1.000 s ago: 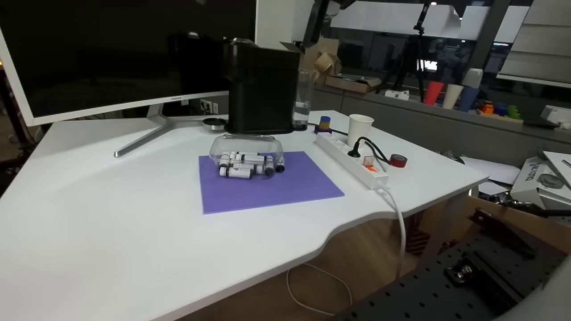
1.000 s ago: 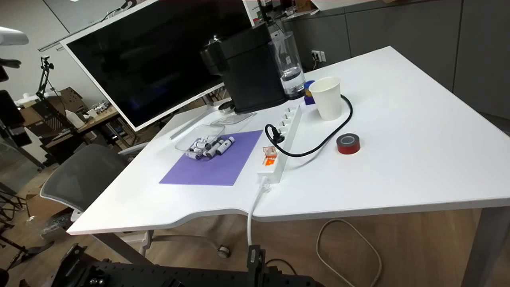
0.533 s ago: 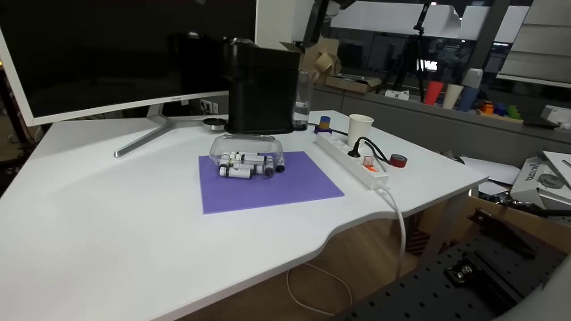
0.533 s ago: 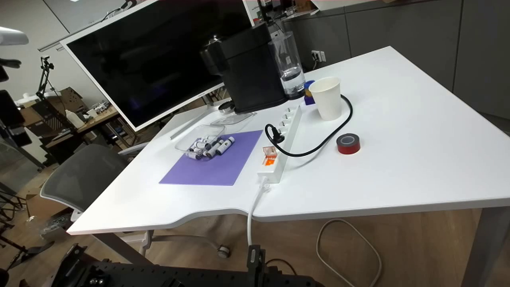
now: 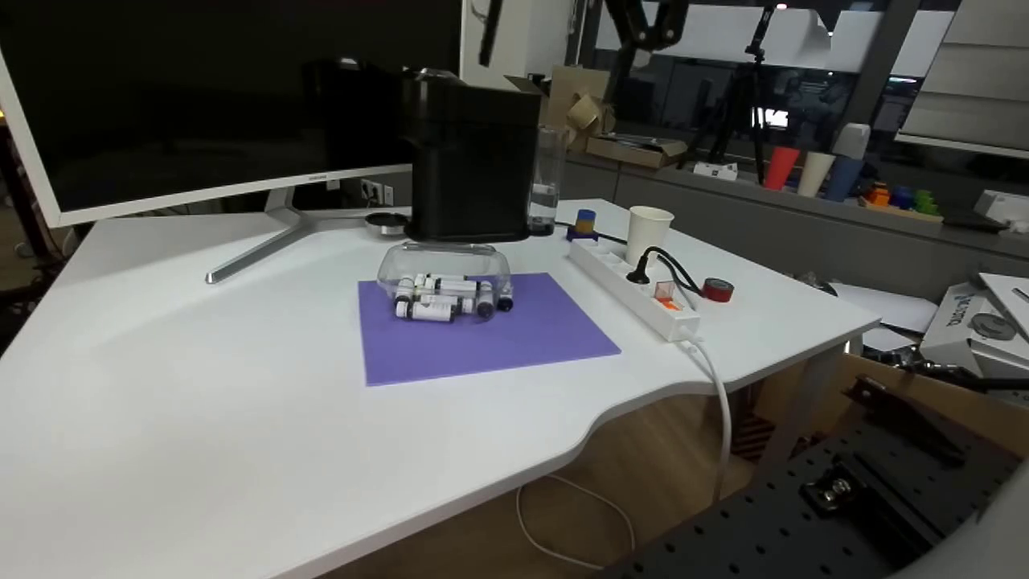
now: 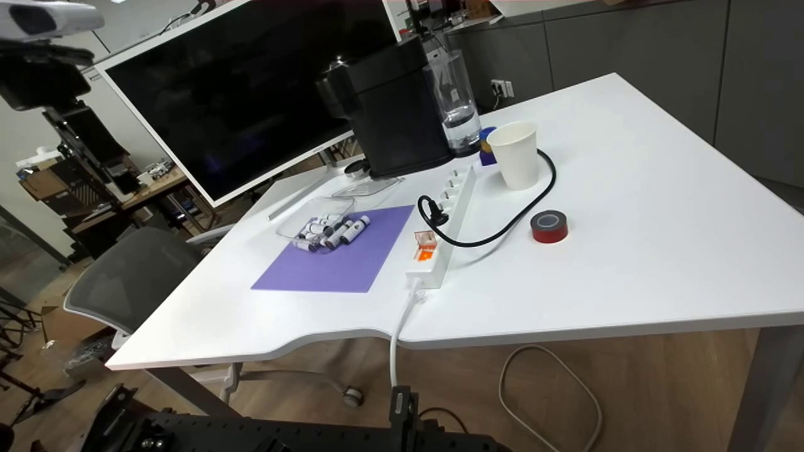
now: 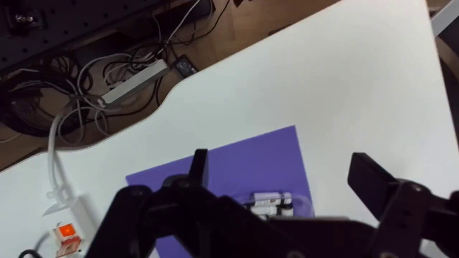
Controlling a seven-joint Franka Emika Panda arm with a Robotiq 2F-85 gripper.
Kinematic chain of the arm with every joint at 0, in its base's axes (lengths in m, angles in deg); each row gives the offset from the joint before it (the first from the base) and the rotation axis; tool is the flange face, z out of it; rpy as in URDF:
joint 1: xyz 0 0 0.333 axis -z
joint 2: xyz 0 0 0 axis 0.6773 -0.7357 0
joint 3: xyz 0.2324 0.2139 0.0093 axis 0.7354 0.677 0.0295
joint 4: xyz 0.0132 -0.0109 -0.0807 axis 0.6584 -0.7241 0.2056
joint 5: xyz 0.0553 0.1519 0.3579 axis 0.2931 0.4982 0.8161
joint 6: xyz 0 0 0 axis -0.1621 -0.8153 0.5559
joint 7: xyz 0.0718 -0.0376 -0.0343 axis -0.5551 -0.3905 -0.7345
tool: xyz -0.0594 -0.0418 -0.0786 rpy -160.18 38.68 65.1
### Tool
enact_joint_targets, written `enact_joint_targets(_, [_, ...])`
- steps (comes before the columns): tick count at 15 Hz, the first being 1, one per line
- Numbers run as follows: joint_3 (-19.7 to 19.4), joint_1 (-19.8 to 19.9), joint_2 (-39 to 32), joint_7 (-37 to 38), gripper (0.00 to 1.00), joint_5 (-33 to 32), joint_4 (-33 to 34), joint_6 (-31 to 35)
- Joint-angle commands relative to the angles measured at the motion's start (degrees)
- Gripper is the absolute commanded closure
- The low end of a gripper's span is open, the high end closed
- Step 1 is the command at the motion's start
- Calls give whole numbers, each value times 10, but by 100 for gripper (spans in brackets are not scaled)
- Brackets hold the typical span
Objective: Put the bottle in the clear bowl
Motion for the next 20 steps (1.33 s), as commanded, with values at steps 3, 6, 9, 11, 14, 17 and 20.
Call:
enact_joint_targets(3, [-42,54,-147,-30,0,-106,95,-29])
enact_joint_targets(6, [-60,64,-229,-71,0,-180,157,-27])
enact_joint_targets(9, [-72,55,-217,-64,0,-198,136,6])
enact_joint_targets(11, [-75,57,-253,-64,0,-220,164,21])
enact_joint_targets(14, [-72,60,-265,-35,0,-243,169,43])
enact_joint_targets(17, [-93,71,-305,-35,0,-233,192,80])
enact_joint_targets(20, [-125,78,-372,-68,0,-212,228,106])
